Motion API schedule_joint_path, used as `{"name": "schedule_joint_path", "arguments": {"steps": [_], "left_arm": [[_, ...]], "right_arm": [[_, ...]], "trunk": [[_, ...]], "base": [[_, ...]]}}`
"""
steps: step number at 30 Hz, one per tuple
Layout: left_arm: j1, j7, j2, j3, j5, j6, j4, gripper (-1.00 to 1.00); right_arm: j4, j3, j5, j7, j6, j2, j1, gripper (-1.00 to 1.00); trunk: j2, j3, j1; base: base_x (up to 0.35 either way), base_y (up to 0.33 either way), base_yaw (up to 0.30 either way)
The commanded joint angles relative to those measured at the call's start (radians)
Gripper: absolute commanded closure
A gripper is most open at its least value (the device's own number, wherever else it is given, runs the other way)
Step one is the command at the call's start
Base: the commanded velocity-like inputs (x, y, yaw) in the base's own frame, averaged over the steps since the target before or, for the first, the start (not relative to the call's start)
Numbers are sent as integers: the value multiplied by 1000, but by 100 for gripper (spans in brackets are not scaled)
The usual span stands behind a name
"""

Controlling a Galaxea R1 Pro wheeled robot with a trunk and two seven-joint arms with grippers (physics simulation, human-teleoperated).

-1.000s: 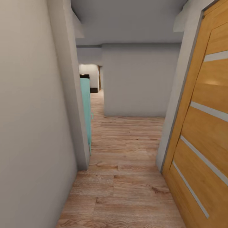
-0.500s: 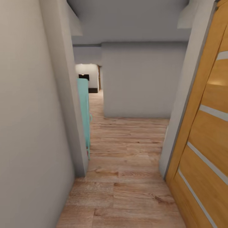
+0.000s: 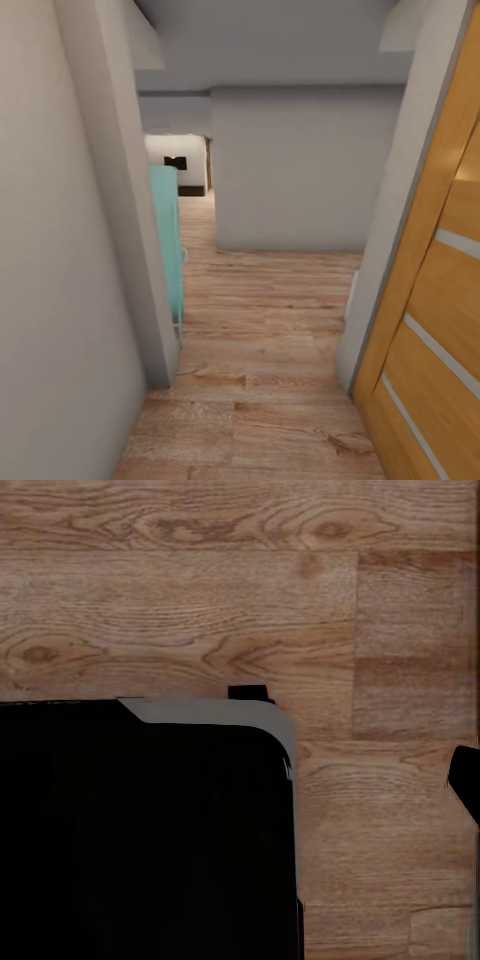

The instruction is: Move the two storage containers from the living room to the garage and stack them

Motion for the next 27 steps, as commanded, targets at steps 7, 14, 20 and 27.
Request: {"name": "schedule_joint_path", "arguments": {"steps": [7, 14, 20, 27], "left_arm": [[-1, 1, 0, 3, 4, -2, 1, -100], [-1, 1, 0, 3, 4, -2, 1, -100], [-1, 1, 0, 3, 4, -2, 1, -100], [-1, 1, 0, 3, 4, -1, 1, -100]], "right_arm": [[3, 9, -9, -1, -6, 0, -1, -100], [3, 9, -9, -1, -6, 0, -1, -100], [3, 9, -9, -1, -6, 0, -1, -100], [3, 9, -9, -1, -6, 0, -1, -100]], "trunk": [[-1, -1, 1], [-1, -1, 1], [-1, -1, 1], [-1, -1, 1]], "base": [[306, -121, 0], [311, -87, 0], [318, -11, 0], [319, -1, 0]]}}
